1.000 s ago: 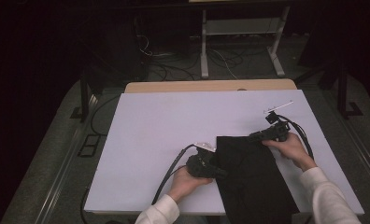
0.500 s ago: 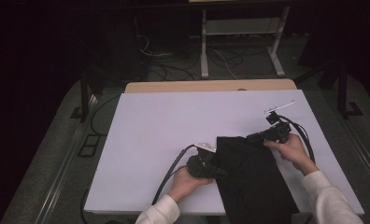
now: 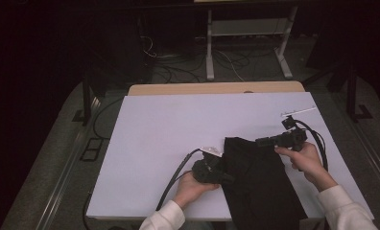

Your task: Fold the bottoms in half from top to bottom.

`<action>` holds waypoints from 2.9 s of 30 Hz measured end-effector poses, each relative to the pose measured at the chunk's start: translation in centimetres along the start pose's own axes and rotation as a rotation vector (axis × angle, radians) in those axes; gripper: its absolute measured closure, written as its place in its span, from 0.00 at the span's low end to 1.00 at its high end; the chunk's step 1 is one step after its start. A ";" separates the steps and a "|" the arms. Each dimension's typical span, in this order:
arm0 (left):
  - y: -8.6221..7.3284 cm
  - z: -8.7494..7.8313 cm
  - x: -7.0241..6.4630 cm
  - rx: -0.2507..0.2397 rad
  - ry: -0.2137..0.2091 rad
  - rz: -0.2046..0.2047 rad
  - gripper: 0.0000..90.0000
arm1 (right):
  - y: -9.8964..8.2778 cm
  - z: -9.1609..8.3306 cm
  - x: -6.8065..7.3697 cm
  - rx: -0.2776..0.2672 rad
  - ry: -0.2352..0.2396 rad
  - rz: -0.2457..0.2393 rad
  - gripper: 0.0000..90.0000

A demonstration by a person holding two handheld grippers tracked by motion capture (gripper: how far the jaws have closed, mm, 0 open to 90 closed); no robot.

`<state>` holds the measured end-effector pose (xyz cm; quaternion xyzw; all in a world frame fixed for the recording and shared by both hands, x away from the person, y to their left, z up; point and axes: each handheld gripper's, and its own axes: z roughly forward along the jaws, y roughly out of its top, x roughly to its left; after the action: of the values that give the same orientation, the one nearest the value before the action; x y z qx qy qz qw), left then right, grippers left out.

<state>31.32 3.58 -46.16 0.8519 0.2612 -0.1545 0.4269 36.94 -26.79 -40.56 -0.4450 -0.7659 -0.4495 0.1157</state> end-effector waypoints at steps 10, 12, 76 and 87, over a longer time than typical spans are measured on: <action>0.0 -0.1 -0.1 -0.015 0.016 0.002 0.82 | -1.1 -1.3 1.7 -0.037 0.048 -0.015 0.95; 0.1 -0.2 -0.2 -0.019 0.023 0.011 0.78 | -1.3 -1.4 2.0 -0.039 0.055 -0.016 0.95; -0.5 -3.9 0.7 -0.335 0.199 -0.053 0.17 | -11.3 -4.9 7.3 0.012 0.135 -0.064 0.95; -0.5 -3.7 0.6 -0.324 0.195 -0.050 0.17 | -13.2 -5.3 7.3 0.057 0.151 -0.056 0.93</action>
<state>31.70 7.00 -44.60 0.7761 0.3440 -0.0380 0.5272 21.19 -29.44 -41.05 -0.3846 -0.7795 -0.4631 0.1731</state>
